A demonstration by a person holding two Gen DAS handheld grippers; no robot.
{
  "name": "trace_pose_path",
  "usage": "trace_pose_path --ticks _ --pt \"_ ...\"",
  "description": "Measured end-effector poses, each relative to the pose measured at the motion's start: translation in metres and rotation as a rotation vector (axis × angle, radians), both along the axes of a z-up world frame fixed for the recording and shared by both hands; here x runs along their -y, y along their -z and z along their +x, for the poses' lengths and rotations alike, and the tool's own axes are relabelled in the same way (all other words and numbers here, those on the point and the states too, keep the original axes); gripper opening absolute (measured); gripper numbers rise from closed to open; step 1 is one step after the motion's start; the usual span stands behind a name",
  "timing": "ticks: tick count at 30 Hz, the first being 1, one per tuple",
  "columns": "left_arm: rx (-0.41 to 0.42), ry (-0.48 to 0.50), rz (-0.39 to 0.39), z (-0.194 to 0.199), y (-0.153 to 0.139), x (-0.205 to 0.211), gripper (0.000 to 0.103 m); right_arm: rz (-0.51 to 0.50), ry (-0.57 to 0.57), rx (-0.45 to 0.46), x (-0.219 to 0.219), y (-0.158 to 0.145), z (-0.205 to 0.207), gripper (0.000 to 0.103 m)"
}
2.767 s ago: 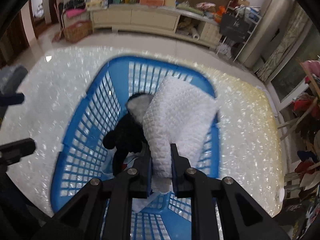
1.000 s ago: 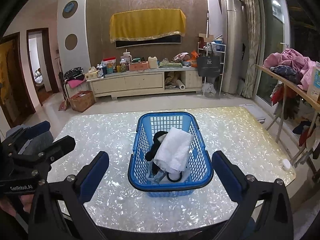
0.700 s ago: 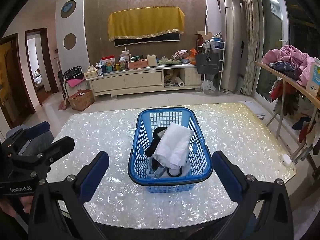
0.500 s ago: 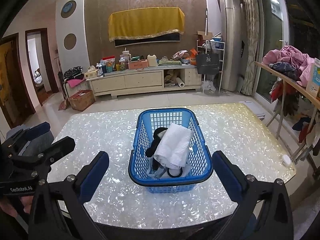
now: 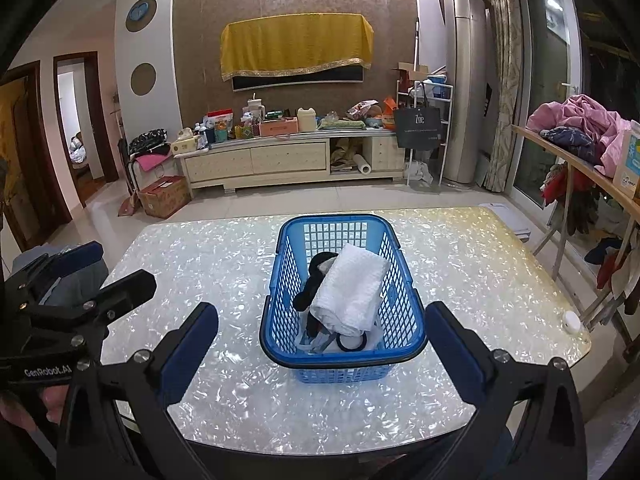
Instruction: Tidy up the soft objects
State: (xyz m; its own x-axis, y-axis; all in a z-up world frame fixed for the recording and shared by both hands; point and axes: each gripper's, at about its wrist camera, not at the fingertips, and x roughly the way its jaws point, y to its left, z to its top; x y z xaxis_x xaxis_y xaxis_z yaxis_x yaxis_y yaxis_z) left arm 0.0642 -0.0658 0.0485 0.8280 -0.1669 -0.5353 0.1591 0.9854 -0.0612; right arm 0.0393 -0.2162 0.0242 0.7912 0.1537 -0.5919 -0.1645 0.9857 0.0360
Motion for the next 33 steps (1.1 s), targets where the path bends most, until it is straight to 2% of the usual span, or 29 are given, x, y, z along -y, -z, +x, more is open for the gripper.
trace_pose_path --ticks 9,33 --pt "0.025 0.002 -0.003 -0.0053 -0.0005 -0.0016 0.103 -0.004 0.001 0.0 0.0027 -0.0008 -0.0012 0.103" --pt "0.024 -0.004 0.002 -0.0074 -0.0013 -0.0023 0.103 -0.003 0.0 -0.002 0.0026 -0.0014 -0.0041 0.103"
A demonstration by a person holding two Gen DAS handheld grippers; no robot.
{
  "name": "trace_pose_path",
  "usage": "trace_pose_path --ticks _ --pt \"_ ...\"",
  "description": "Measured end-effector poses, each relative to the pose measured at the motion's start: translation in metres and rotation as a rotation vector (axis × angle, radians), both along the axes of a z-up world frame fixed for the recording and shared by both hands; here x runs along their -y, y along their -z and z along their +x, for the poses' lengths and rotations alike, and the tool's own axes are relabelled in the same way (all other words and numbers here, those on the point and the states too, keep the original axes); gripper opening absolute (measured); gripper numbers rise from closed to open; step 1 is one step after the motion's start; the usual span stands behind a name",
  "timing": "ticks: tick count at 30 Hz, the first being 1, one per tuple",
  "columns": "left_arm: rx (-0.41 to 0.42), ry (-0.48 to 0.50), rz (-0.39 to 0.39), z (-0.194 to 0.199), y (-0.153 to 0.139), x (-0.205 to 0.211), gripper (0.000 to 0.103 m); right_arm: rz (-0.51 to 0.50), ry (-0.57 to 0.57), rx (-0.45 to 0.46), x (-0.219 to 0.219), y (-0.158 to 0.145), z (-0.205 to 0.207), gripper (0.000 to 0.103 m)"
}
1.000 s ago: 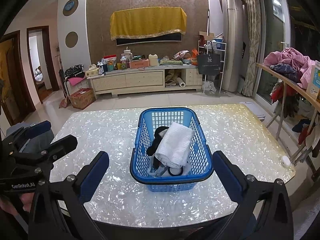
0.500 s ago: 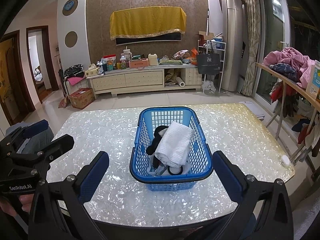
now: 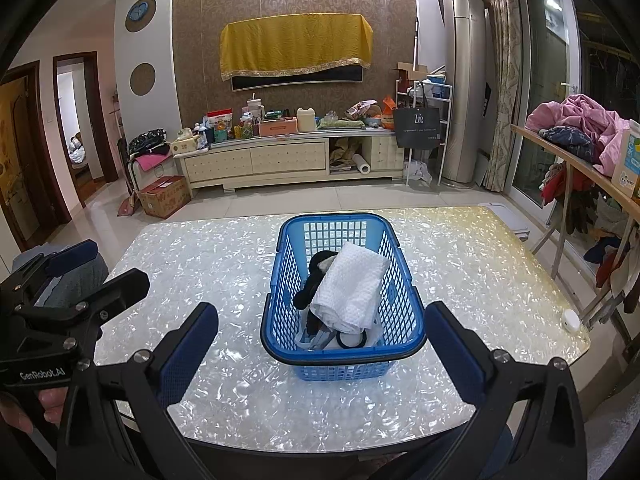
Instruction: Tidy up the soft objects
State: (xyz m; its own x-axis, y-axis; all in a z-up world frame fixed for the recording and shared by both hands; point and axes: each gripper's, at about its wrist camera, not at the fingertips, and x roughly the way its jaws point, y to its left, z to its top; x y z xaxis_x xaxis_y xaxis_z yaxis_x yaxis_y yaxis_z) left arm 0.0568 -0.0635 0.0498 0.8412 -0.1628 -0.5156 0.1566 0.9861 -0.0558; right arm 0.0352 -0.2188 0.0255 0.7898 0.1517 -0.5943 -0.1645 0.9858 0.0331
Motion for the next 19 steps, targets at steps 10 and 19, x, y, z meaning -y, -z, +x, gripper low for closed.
trace_pose_path --ticks 10,19 --pt "-0.005 0.002 0.0 -0.0012 0.0001 0.0003 0.103 0.002 -0.001 0.001 0.0001 -0.0007 -0.002 0.103" --pt "-0.002 0.0 0.004 -0.0042 -0.0015 -0.0001 0.103 0.005 -0.002 -0.003 -0.0001 -0.0017 -0.0037 0.103"
